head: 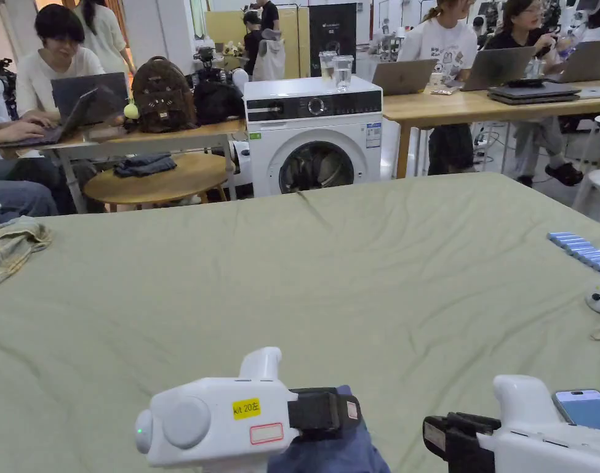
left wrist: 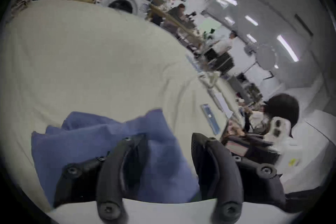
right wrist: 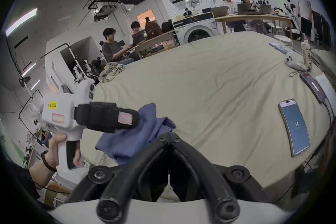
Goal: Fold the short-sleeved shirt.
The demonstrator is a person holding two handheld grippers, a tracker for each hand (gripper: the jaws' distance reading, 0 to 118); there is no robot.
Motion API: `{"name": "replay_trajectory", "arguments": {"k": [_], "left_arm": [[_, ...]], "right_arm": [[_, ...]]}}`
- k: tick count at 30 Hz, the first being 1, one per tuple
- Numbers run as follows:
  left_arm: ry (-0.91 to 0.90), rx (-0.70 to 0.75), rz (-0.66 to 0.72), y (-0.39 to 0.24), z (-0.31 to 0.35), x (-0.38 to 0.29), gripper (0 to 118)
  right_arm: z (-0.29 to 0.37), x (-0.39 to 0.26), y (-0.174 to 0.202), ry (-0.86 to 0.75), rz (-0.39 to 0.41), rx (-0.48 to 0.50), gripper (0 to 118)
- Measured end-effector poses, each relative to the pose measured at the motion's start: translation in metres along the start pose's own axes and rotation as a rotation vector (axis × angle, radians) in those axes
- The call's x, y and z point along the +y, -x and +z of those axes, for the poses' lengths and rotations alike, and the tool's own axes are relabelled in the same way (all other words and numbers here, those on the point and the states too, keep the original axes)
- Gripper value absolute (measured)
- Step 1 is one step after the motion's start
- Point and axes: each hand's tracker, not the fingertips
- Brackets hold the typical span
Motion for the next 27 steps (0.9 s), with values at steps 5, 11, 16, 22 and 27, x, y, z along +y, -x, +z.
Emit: {"name": "replay_trajectory", "arguments": {"k": [5, 11, 16, 22, 27], "left_arm": [[-0.059, 0.074, 0.016, 0.004, 0.014, 0.002, 0], [0.223, 0.164, -0.048, 0.014, -0.069, -0.038, 0], [0.119, 0.080, 0.046, 0.025, -0.060, -0.031, 0], [-0.107, 0.072, -0.039, 0.021, 0.044, 0.000, 0], [-0.194, 0.216, -0.012, 0.044, 0.123, -0.003, 0]], "right_arm": [[0.002, -0.004, -0.011, -0.007, -0.042, 0.015, 0], [-0.001, -0.010, -0.004, 0.035, -0.040, -0.001, 0], [-0.007, -0.019, 0.007, 0.070, 0.007, 0.000, 0], [-0.048, -0.004, 0.027, 0.111, 0.033, 0.068, 0], [-0.127, 0.008, 0.049, 0.321, 0.145, -0.038, 0]]}}
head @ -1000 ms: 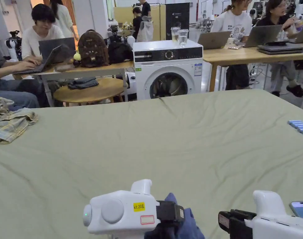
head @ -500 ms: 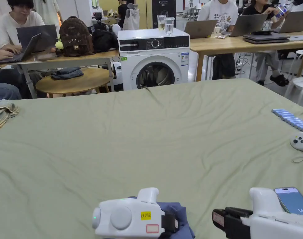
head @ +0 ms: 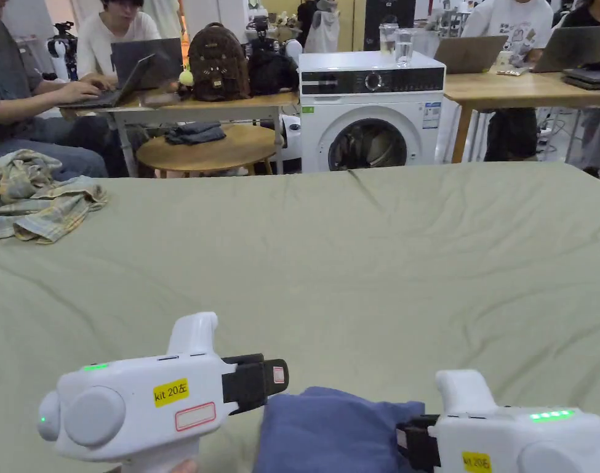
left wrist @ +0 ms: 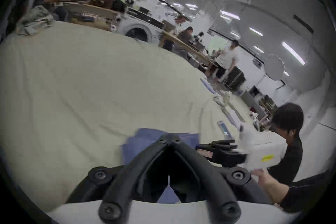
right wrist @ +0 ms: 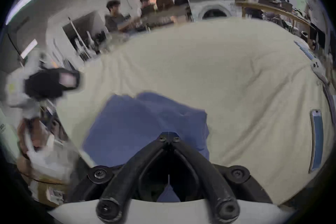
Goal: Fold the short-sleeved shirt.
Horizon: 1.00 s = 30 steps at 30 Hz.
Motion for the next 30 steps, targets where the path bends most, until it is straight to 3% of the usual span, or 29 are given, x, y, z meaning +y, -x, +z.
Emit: {"name": "replay_trajectory", "arguments": {"k": [2, 5, 6, 8, 15, 17, 20, 22, 23, 24, 25, 27, 28, 29, 30], "left_arm": [[0.022, 0.063, 0.034, 0.024, 0.007, -0.008, 0], [0.098, -0.065, 0.168, 0.053, 0.000, -0.027, 57], [0.109, -0.122, 0.211, 0.059, -0.005, -0.034, 63], [0.118, -0.177, 0.286, 0.067, -0.019, -0.044, 63], [0.217, -0.243, 0.418, 0.070, -0.080, -0.073, 61], [0.222, -0.319, 0.469, 0.070, -0.093, -0.083, 48], [0.201, -0.207, 0.403, 0.063, -0.094, -0.084, 28], [0.190, -0.209, 0.382, 0.059, -0.088, -0.082, 24], [0.174, -0.167, 0.352, 0.053, -0.082, -0.078, 24], [0.161, -0.136, 0.325, 0.048, -0.075, -0.073, 24], [0.146, -0.163, 0.316, 0.047, -0.070, -0.068, 24], [0.094, -0.209, 0.325, 0.056, -0.045, -0.051, 24], [0.059, -0.209, 0.325, 0.062, -0.029, -0.043, 24], [0.029, -0.184, 0.335, 0.073, -0.005, -0.032, 24], [-0.003, -0.139, 0.317, 0.085, 0.018, -0.024, 24]], "right_arm": [[-0.041, -0.003, -0.005, 0.180, 0.053, -0.060, 0], [-0.025, 0.000, -0.007, 0.107, 0.009, -0.016, 0], [-0.025, -0.001, -0.006, 0.107, 0.008, -0.021, 0], [-0.025, -0.007, -0.004, 0.089, 0.031, -0.027, 0], [-0.022, -0.011, -0.009, 0.056, -0.018, -0.012, 0], [-0.021, -0.013, -0.008, 0.048, -0.024, -0.012, 0], [-0.021, -0.017, -0.007, 0.030, -0.026, -0.020, 0], [-0.019, -0.017, -0.007, 0.019, -0.032, -0.019, 0], [-0.015, -0.013, -0.006, 0.027, -0.062, -0.009, 0], [-0.008, -0.004, -0.002, 0.059, -0.153, -0.016, 0], [0.001, 0.004, 0.006, 0.040, -0.193, -0.008, 0], [0.015, 0.019, 0.031, -0.125, -0.039, 0.109, 0], [0.015, 0.031, 0.046, -0.131, 0.019, 0.071, 0], [0.009, 0.042, 0.062, -0.121, 0.033, 0.032, 0], [0.000, 0.053, 0.077, -0.112, 0.036, 0.080, 0]]}}
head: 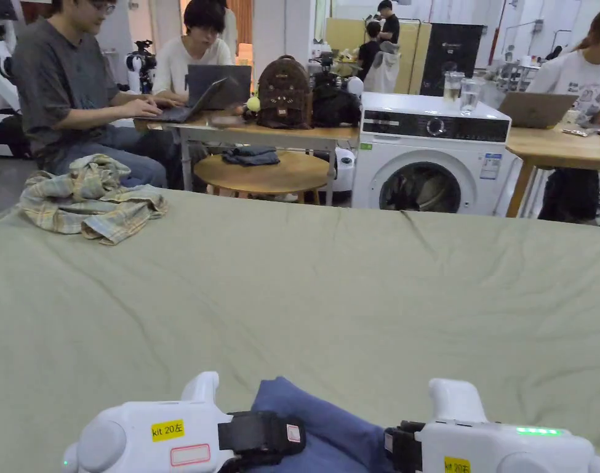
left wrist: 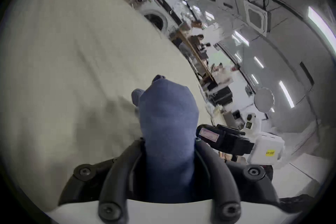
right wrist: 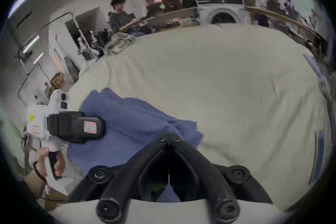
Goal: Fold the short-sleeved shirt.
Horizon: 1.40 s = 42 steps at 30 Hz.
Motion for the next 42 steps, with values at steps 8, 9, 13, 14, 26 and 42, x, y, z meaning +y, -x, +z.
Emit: {"name": "replay_trajectory", "arguments": {"k": [8, 9, 13, 14, 26, 42], "left_arm": [[-0.323, 0.245, 0.142, 0.101, 0.189, 0.045, 23], [-0.334, 0.283, 0.157, 0.115, 0.207, 0.048, 23], [-0.361, 0.493, 0.130, 0.153, 0.248, 0.053, 29], [-0.375, 0.534, 0.156, 0.163, 0.254, 0.053, 45], [-0.508, 0.975, -0.186, 0.084, 0.296, 0.055, 62], [-0.468, 0.549, -0.686, -0.127, 0.038, 0.036, 0]], "right_arm": [[-0.135, 0.046, 0.188, 0.001, 0.172, 0.307, 0], [-0.152, 0.046, 0.214, 0.010, 0.198, 0.317, 0], [-0.207, 0.045, 0.286, 0.041, 0.266, 0.354, 0], [-0.216, 0.044, 0.296, 0.045, 0.257, 0.375, 0], [-0.179, 0.035, 0.287, -0.070, 0.324, 0.347, 0], [0.042, 0.044, 0.003, -0.479, 0.249, -0.151, 0]]}}
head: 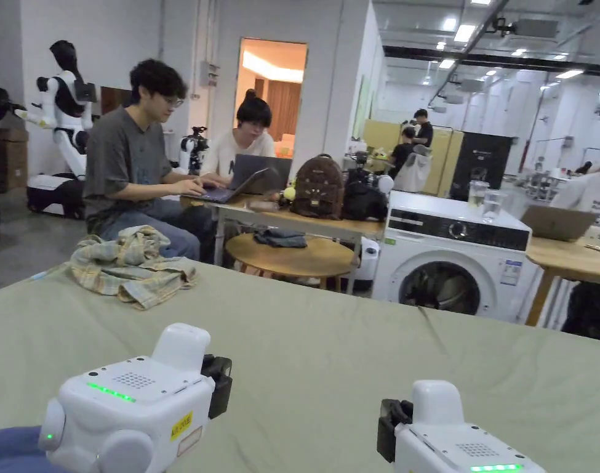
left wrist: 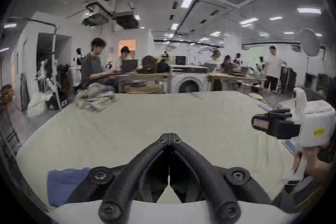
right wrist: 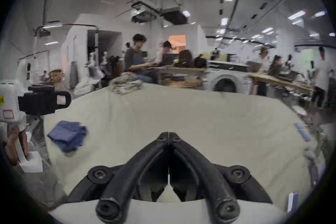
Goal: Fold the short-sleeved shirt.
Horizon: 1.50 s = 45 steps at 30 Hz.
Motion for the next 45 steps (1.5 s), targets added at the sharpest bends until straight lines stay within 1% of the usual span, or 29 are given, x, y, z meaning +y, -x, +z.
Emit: {"name": "replay_trajectory", "arguments": {"k": [2, 3, 4, 5, 6, 7, 11, 16, 17, 18, 19, 20, 21, 22, 23, 24, 25, 26, 27, 28, 29, 32, 35, 36, 40, 42, 44, 45], "left_arm": [[-0.008, 0.025, -0.065, -0.028, -0.015, 0.009, 0], [-0.017, 0.016, -0.075, -0.038, -0.019, 0.013, 0], [-0.028, -0.011, -0.047, -0.045, -0.024, 0.015, 0], [-0.019, -0.067, -0.015, -0.049, -0.030, 0.020, 0], [-0.029, -0.057, -0.018, -0.055, -0.033, 0.022, 0], [-0.032, -0.042, -0.029, -0.061, -0.036, 0.025, 0], [-0.052, -0.043, -0.047, -0.067, -0.040, 0.030, 0], [-0.068, -0.014, -0.041, -0.059, -0.037, 0.030, 0], [-0.074, 0.009, -0.037, -0.057, -0.038, 0.029, 0], [-0.079, 0.011, -0.037, -0.053, -0.037, 0.030, 0], [-0.077, 0.007, -0.034, -0.048, -0.035, 0.030, 2], [-0.084, 0.001, -0.021, -0.043, -0.034, 0.030, 20], [-0.086, 0.000, -0.020, -0.041, -0.034, 0.030, 59], [-0.086, 0.009, -0.023, -0.041, -0.034, 0.029, 79], [-0.095, 0.025, -0.031, -0.041, -0.034, 0.027, 91], [-0.102, 0.031, -0.043, -0.040, -0.033, 0.026, 96], [-0.108, 0.034, -0.046, -0.040, -0.032, 0.026, 96], [-0.112, 0.050, -0.046, -0.041, -0.032, 0.026, 96], [-0.104, 0.071, -0.050, -0.041, -0.032, 0.027, 96], [-0.105, 0.059, -0.046, -0.040, -0.032, 0.027, 96], [-0.111, 0.025, -0.035, -0.039, -0.031, 0.026, 96], [-0.106, 0.038, -0.029, -0.041, -0.029, 0.025, 96], [-0.135, 0.063, -0.020, -0.042, -0.024, 0.019, 96], [-0.147, 0.062, -0.019, -0.042, -0.023, 0.019, 96], [-0.138, 0.058, -0.033, -0.042, -0.023, 0.019, 96], [-0.133, 0.076, -0.032, -0.040, -0.022, 0.018, 96], [-0.137, 0.078, -0.007, -0.038, -0.020, 0.017, 96], [-0.138, 0.088, -0.002, -0.038, -0.020, 0.016, 96]], "right_arm": [[0.016, -0.001, -0.028, -0.033, -0.018, -0.081, 0], [0.022, 0.000, -0.039, -0.046, -0.029, -0.141, 0], [0.024, 0.001, -0.046, -0.047, -0.041, -0.180, 0], [0.026, 0.003, -0.054, -0.054, -0.058, -0.169, 0], [0.029, 0.003, -0.061, -0.069, -0.080, -0.162, 0], [0.032, 0.005, -0.064, -0.074, -0.086, -0.178, 0], [0.035, 0.010, -0.069, -0.085, -0.068, -0.195, 0], [0.031, 0.015, -0.060, -0.121, -0.053, -0.205, 0], [0.030, 0.015, -0.058, -0.135, -0.047, -0.208, 4], [0.030, 0.015, -0.056, -0.148, -0.045, -0.204, 18], [0.030, 0.015, -0.054, -0.159, -0.046, -0.198, 34], [0.028, 0.017, -0.054, -0.162, -0.053, -0.199, 54], [0.026, 0.017, -0.053, -0.169, -0.068, -0.199, 77], [0.024, 0.017, -0.052, -0.172, -0.078, -0.201, 88], [0.022, 0.017, -0.051, -0.174, -0.090, -0.207, 94], [0.019, 0.017, -0.053, -0.177, -0.106, -0.221, 94], [0.020, 0.017, -0.053, -0.177, -0.120, -0.236, 94], [0.019, 0.017, -0.054, -0.173, -0.128, -0.229, 94], [0.020, 0.016, -0.056, -0.176, -0.155, -0.186, 94], [0.019, 0.016, -0.058, -0.181, -0.149, -0.176, 94], [0.019, 0.016, -0.056, -0.178, -0.138, -0.188, 94], [0.025, 0.010, -0.052, -0.189, -0.096, -0.195, 94], [0.026, 0.005, -0.047, -0.207, -0.037, -0.280, 94], [0.026, 0.005, -0.046, -0.216, -0.023, -0.290, 94], [0.029, 0.010, -0.051, -0.204, -0.056, -0.264, 94], [0.031, 0.012, -0.050, -0.205, -0.062, -0.273, 94], [0.032, 0.013, -0.048, -0.212, -0.054, -0.303, 94], [0.033, 0.014, -0.048, -0.209, -0.056, -0.297, 94]]}}
